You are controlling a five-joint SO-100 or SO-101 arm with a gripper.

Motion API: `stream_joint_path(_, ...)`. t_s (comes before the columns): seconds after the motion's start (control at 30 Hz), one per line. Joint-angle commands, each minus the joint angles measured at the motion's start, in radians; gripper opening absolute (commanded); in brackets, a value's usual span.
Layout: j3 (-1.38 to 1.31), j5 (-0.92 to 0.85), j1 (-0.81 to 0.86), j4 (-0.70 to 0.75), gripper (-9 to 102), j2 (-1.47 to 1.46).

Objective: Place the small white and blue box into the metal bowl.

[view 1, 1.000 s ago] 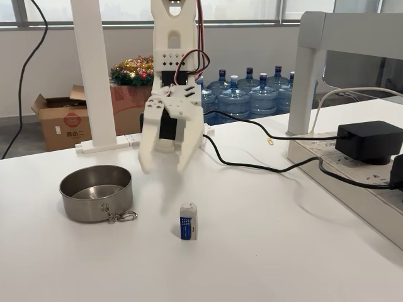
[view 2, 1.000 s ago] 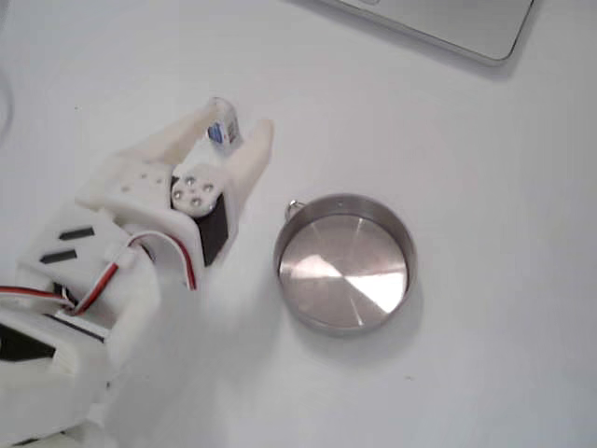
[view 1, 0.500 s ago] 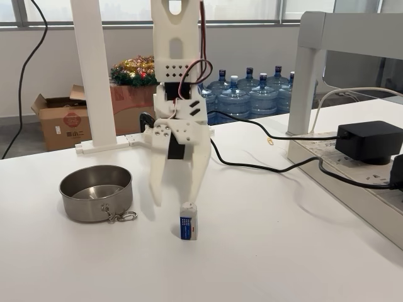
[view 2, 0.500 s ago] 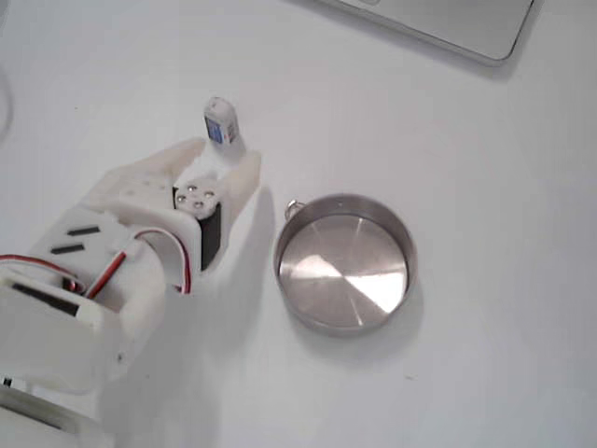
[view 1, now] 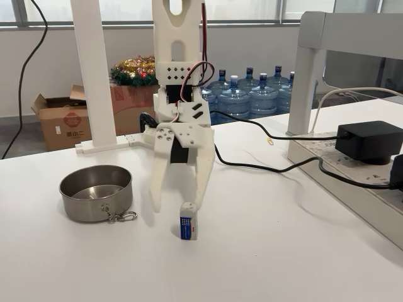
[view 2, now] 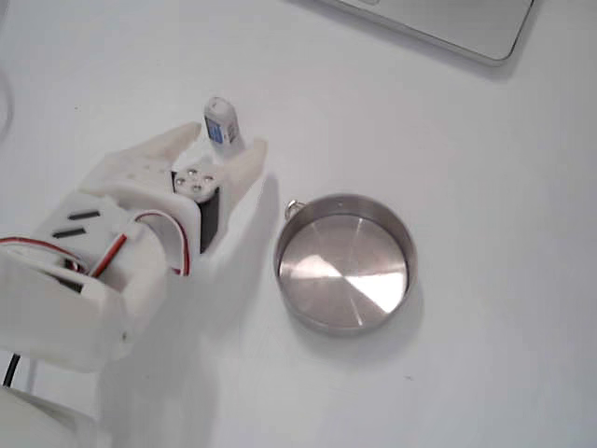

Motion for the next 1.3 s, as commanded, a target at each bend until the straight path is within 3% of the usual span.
stream_joint_path(0.0,-0.04,0.008,-0.015,-0.017,24,-0.026)
stream_joint_path(1.27,-0.207,0.008,0.0,-0.018,23,-0.178)
